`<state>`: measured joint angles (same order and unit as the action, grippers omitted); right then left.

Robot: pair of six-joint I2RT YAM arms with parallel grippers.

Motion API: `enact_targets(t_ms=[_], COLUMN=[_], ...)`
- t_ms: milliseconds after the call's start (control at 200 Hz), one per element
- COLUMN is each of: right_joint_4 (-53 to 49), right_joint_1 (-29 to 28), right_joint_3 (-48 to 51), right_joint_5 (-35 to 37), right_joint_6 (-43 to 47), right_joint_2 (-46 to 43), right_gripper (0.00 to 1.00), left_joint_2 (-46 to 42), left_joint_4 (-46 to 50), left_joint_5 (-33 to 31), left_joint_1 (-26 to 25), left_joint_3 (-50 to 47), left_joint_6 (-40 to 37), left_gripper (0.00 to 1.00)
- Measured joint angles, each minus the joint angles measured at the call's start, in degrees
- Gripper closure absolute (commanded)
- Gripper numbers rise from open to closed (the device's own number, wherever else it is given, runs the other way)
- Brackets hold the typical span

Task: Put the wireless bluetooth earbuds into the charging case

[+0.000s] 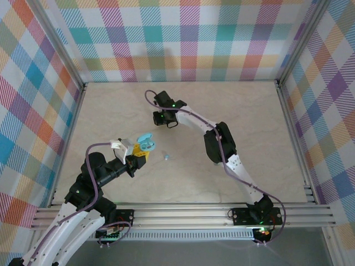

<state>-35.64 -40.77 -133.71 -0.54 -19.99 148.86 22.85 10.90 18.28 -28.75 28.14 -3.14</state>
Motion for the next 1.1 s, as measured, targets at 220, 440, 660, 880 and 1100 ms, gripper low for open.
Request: enact_targets(t_ms=[220, 440, 660, 880, 1100], right_joint_4=[1.29, 3.52, 3.93, 3.82, 2.45], right_joint_1=[2.12, 4.04, 5.77, 6.16, 6.16], right_joint_3=[15.13, 31.74, 45.53, 48.65, 51.67], right_joint_5=[-2.89, -3.85, -4.72, -5.84, -6.80], right_joint_6=[0.44, 2.91, 2.71, 2.69, 2.69], right_joint_2=[-10.71, -21.70, -33.33, -41.35, -49.92], right_gripper=[0.80, 0.82, 0.82, 0.82, 0.82], left_joint_2=[0.85, 4.74, 7.15, 10.47, 12.90], left_joint_4=[2.56, 2.54, 1.36, -2.19, -4.31], left_joint_5=[-0.90, -0.15, 1.42, 3.06, 3.56], left_joint_1=[0.00, 0.00, 0.00, 0.00, 0.00], left_joint_3=[3.50, 6.51, 5.90, 4.98, 4.00], left_joint_6=[-3.17, -5.18, -5.73, -6.84, -7.26], left_gripper=[1.00, 1.00, 1.00, 1.00, 1.00])
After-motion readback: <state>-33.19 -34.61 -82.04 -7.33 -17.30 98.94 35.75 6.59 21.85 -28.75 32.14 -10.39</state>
